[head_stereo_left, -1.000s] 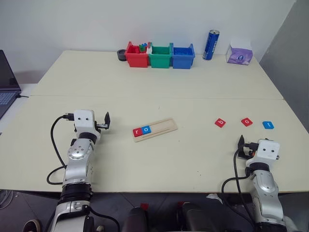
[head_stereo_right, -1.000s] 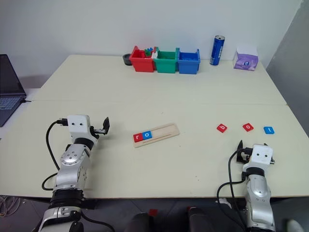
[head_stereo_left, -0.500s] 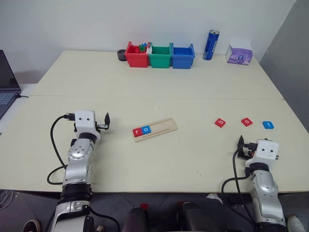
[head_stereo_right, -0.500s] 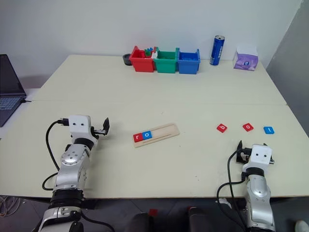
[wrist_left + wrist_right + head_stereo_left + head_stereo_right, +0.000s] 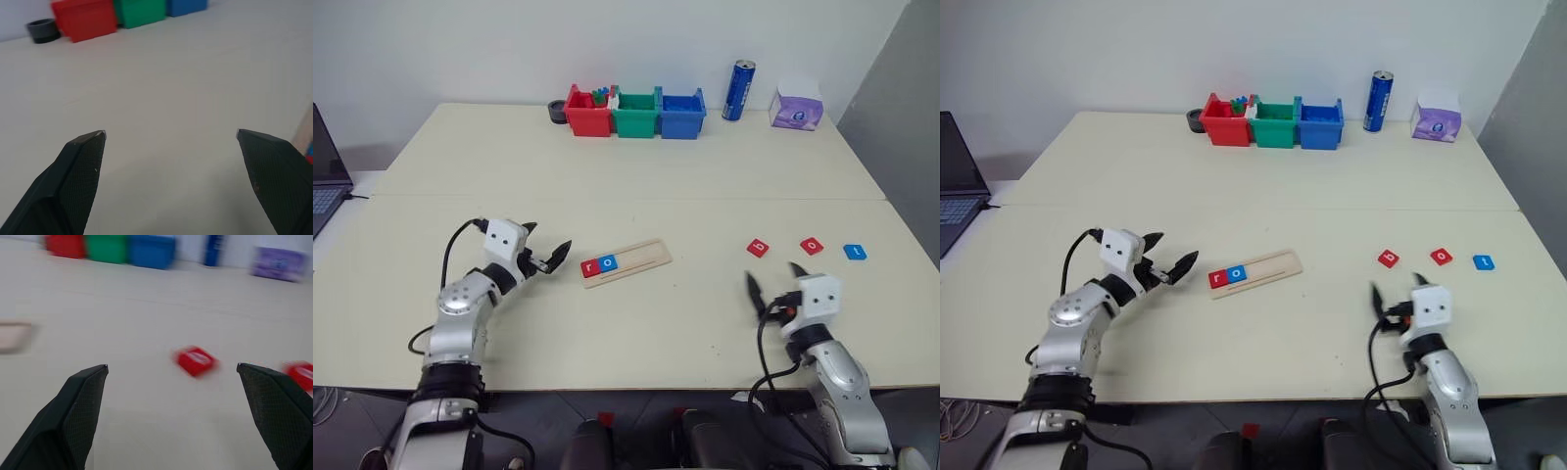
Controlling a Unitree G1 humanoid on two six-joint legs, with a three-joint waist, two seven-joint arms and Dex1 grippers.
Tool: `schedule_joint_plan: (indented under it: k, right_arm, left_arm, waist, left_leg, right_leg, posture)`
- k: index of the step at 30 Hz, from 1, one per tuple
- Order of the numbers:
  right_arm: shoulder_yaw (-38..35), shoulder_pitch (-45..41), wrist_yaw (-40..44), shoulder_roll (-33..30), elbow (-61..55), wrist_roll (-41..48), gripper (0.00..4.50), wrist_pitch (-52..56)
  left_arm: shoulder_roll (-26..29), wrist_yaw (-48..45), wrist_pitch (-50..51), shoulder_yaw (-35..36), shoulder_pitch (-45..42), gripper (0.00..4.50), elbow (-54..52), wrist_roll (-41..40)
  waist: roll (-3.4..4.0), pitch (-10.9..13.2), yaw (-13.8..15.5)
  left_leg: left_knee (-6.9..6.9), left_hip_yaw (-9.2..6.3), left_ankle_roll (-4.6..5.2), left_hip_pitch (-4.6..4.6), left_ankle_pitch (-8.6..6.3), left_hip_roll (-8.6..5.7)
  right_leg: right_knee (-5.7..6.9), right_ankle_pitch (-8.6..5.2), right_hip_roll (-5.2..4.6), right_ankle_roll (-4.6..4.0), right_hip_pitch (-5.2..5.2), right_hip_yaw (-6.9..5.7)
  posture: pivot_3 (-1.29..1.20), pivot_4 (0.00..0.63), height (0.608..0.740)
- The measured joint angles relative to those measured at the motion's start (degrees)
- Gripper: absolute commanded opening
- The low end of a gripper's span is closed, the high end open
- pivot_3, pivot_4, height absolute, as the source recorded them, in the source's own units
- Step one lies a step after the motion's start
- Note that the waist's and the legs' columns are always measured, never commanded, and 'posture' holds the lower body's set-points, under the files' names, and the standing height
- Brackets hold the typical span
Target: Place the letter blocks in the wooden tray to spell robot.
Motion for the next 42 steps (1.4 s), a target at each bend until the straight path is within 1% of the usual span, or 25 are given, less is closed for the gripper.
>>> schedule_joint_plan:
  k: [3,7,10,13,16,21,29,42]
  right_arm:
    - [2.64,0.11,6.6,-5.93,-6.24,5.49,4.48,8.32]
    - [3.91,-2.32,11.43,-11.92,-11.82,10.87,4.48,17.58]
    - [4.35,-4.22,13.09,-13.83,-14.79,13.7,4.48,21.73]
    - [4.65,-6.44,13.89,-15.0,-15.94,14.37,4.48,24.41]
    - [5.09,-7.83,13.98,-14.97,-16.41,14.9,4.48,25.51]
    - [5.35,-8.64,13.98,-14.85,-16.5,15.52,4.48,26.19]
    - [5.4,-8.57,14.51,-15.21,-17.27,15.86,4.48,26.33]
    - [6.28,-8.69,15.17,-15.28,-18.56,15.84,4.48,26.51]
  left_arm:
    - [2.95,-8.58,-0.77,-2.59,-2.19,4.5,2.32,-0.11]
    - [6.83,-20.67,-0.29,-6.82,-4.61,4.5,4.22,-0.11]
    - [7.98,-26.19,0.0,-8.94,-5.83,4.5,5.1,0.2]
    - [8.85,-30.19,0.27,-11.36,-7.99,4.5,7.66,1.55]
    - [8.89,-31.44,0.47,-12.78,-9.96,4.5,9.88,2.74]
    - [7.07,-31.0,0.46,-13.31,-11.61,4.5,13.36,4.16]
    - [6.54,-31.07,0.41,-15.09,-13.41,4.5,14.9,6.81]
    - [4.96,-30.75,-1.71,-16.91,-17.8,4.5,20.7,10.39]
  waist:
    - [-0.01,0.0,0.01]
    - [-0.01,0.01,-0.01]
    - [-0.01,0.01,0.0]
    - [-0.02,0.02,0.0]
    - [-0.03,0.02,0.0]
    - [-0.03,0.02,0.0]
    - [-0.04,0.02,0.0]
    - [-0.04,0.02,0.01]
  left_leg:
    - [0.02,0.03,0.0,-0.04,0.0,-0.03]
    - [0.02,0.01,0.01,-0.04,-0.01,-0.03]
    - [0.02,-0.05,0.02,-0.05,-0.01,-0.01]
    - [0.03,-0.06,0.02,-0.08,-0.01,-0.02]
    - [0.03,-0.06,0.03,-0.11,-0.02,-0.02]
    - [0.03,-0.06,0.04,-0.14,-0.02,-0.02]
    - [0.03,-0.07,0.04,-0.14,-0.02,-0.01]
    - [0.05,-0.07,0.04,-0.13,-0.02,-0.03]
  right_leg:
    - [-0.05,0.0,-0.01,0.0,0.0,0.0]
    - [-0.04,0.0,0.01,0.0,-0.01,-0.03]
    - [-0.05,-0.02,0.05,-0.02,-0.01,-0.03]
    - [-0.05,-0.03,0.07,-0.02,-0.03,-0.04]
    - [-0.07,-0.03,0.07,-0.02,-0.03,-0.04]
    - [-0.11,-0.03,0.06,-0.02,-0.04,-0.04]
    - [-0.1,-0.03,0.07,-0.02,-0.05,-0.04]
    - [-0.08,-0.02,0.07,-0.02,-0.05,-0.05]
  posture:
    - [0.0,0.15,0.74]
    - [0.0,0.15,0.74]
    - [0.0,0.15,0.74]
    - [0.0,0.15,0.74]
    - [0.0,0.15,0.74]
    - [0.0,0.15,0.74]
    - [0.0,0.15,0.74]
    - [0.0,0.15,0.74]
